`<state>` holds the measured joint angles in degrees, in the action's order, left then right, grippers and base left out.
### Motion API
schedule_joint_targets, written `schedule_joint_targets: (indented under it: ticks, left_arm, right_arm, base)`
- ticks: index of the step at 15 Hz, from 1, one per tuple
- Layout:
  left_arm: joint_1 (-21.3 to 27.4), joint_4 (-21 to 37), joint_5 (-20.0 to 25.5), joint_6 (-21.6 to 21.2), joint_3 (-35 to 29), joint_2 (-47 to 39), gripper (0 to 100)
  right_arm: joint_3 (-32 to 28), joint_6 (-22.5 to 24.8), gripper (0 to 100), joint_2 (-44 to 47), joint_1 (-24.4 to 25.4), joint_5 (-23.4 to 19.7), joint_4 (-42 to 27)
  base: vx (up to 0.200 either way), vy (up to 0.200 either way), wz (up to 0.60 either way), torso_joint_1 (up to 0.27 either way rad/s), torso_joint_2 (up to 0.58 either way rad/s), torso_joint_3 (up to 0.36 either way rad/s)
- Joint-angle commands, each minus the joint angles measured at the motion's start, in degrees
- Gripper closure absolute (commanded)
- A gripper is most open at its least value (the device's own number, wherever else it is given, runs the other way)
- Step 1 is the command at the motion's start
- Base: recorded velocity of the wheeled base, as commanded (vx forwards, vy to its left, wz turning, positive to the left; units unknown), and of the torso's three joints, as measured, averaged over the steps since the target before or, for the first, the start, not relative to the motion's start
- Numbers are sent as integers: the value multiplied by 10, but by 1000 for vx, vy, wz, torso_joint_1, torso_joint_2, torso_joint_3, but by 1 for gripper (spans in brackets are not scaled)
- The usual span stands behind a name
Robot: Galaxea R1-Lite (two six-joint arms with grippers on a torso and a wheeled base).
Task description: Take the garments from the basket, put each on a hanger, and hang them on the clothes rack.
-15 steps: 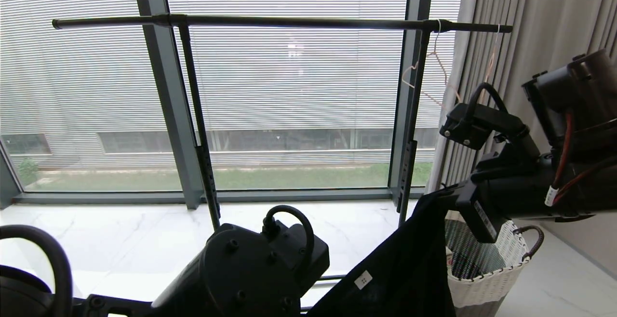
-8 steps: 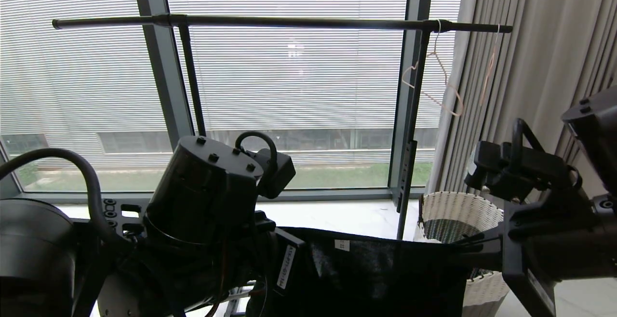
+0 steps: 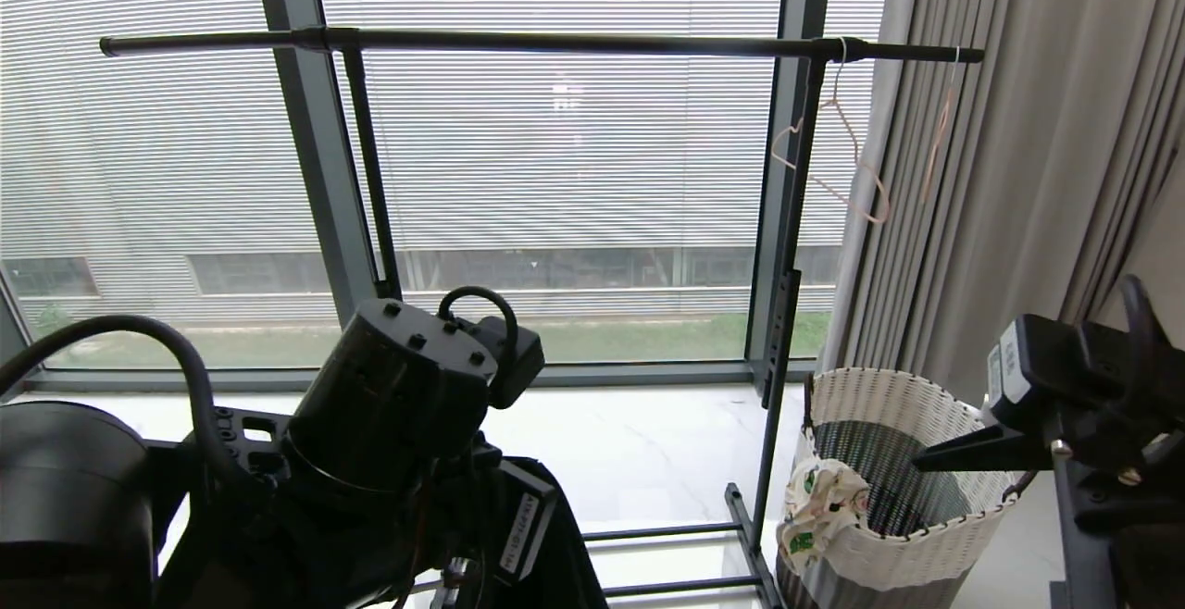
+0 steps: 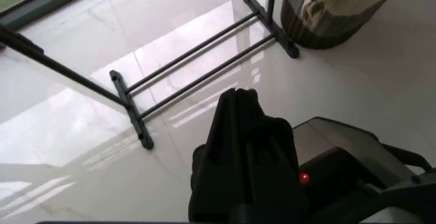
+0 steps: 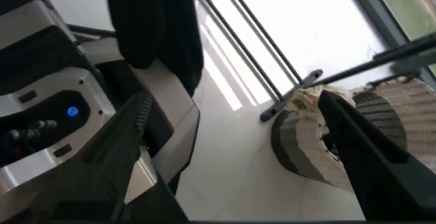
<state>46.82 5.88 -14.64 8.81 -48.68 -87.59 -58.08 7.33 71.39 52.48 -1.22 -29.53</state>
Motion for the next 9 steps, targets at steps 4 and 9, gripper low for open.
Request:
schedule_joint_targets:
  ticks: [4, 9]
  left_arm:
    - [-234, 84, 31, -72, 82, 196, 100]
    - [-390, 77, 33, -70, 185, 285, 100]
  right_arm:
    - [107, 22, 0, -143, -318, 63, -5]
    - [194, 77, 0, -234, -468, 65, -4]
  base:
    - [0, 0, 0, 0, 0, 0]
    - [0, 0, 0, 0, 0, 0]
